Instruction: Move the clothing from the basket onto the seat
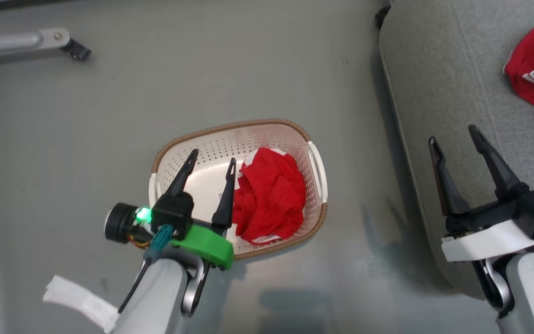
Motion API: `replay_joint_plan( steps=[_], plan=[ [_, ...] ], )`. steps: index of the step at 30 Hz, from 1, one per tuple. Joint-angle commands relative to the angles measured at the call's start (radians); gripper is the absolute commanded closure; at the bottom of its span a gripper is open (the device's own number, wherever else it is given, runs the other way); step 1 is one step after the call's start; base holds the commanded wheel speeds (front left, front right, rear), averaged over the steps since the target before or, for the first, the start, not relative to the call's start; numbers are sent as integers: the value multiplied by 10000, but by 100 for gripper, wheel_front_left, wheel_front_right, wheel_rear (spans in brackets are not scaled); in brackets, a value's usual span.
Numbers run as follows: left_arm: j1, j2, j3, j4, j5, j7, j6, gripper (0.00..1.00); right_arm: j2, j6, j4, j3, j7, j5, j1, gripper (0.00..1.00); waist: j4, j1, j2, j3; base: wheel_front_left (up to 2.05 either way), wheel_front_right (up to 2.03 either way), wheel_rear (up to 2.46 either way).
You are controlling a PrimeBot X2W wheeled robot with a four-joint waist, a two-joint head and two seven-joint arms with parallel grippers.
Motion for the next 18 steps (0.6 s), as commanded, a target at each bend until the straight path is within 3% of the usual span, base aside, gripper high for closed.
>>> replay_joint_plan(
  steps=[1,10,18],
  plan=[
    [-752,42,-169,476,-61,-1,-140,0,-76,-10,-150,-104,-22,23,-349,0,-207,-1,0,2430,0,0,0],
    [-4322,44,-1996,3933,-1452,140,-1060,0,-151,-10,-769,-233,-20,-102,-1277,0,-382,-1,0,4227,0,0,0],
    [-6728,58,-4738,6111,-513,151,-1341,0,111,-10,-1138,31,-22,3,-2017,0,-788,-1,0,5641,0,0,0]
  ],
)
